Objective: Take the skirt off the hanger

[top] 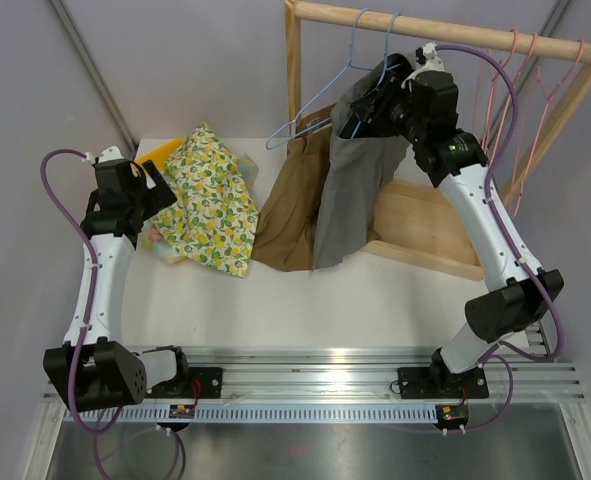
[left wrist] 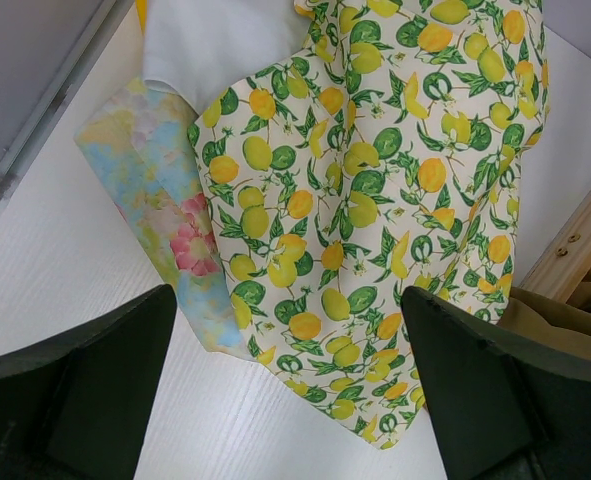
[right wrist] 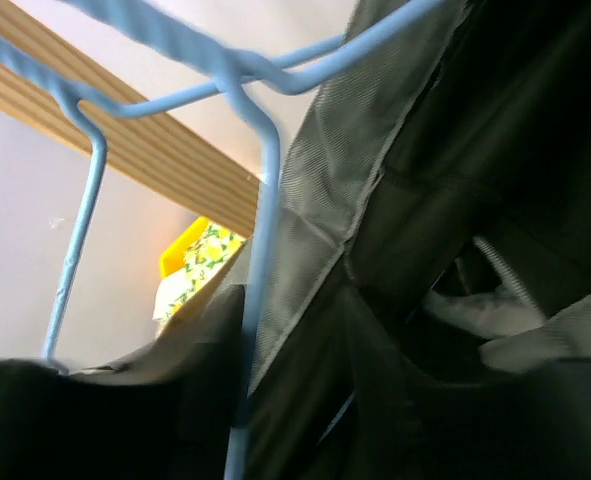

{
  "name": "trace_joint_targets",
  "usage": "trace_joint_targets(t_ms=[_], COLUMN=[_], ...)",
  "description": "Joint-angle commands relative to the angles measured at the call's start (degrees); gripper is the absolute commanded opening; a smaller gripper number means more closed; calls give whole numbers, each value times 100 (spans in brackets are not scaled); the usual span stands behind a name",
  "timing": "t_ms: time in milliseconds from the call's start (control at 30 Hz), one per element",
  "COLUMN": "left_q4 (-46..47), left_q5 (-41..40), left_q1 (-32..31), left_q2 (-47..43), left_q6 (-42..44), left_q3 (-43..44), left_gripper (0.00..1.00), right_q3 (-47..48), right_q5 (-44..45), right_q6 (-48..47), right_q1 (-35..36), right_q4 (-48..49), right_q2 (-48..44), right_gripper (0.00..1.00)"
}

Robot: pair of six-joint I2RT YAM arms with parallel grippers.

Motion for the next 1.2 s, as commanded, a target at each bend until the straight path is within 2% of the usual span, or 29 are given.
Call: trace_joint_targets(t_ms=[0, 100, 233, 467, 633, 700, 767, 800, 867, 900, 967, 1067, 1167], left_q4=[227, 236, 227, 254, 911, 1299, 1186, 1133, 871, 782, 563, 701, 1096], left_q5=[62, 62, 62, 70, 395, 510, 221, -50, -333, -438, -178, 26, -52], left_q1=[5, 14, 14, 14, -56, -362, -749, -1377, -1969, -2486, -3111, -3746, -4842], left_q2=[-125, -134, -116, -160, -730, -1065, -1153, -1145, -1049, -996, -864, -898, -1039], left_q6=[38, 38, 47, 90, 161, 275, 415, 459, 565, 591, 635, 601, 530], left_q3=[-29, -55, -55, -55, -432, -451, -67, 127, 757, 953, 1418, 1421, 1035], left_gripper=[99, 99, 99, 99, 99, 99, 99, 99, 99, 99, 99, 99, 99], right_q3=[446, 569, 614, 1140, 1396, 1300, 1220, 1185, 1237, 1229, 1037, 581, 141], right_q5=[330, 366, 533, 498, 427, 427, 288, 287, 296, 322, 322, 313, 287], right_q6=[-135, -170, -205, -232, -153, -126, -118, -118, -153, -153, -135, -56, -4], right_q1=[49, 57, 66, 49, 57, 57, 57, 57, 57, 57, 57, 57, 49], right_q4=[300, 230, 125, -464, -710, -746, -807, -851, -1104, -1184, -1273, -1247, -1229], right_q2=[149, 158, 35, -263, -685, -886, -975, -1045, -1098, -1203, -1457, -1774, -2153], right_gripper=[34, 11, 0, 0, 0, 0, 0, 0, 0, 0, 0, 0, 0])
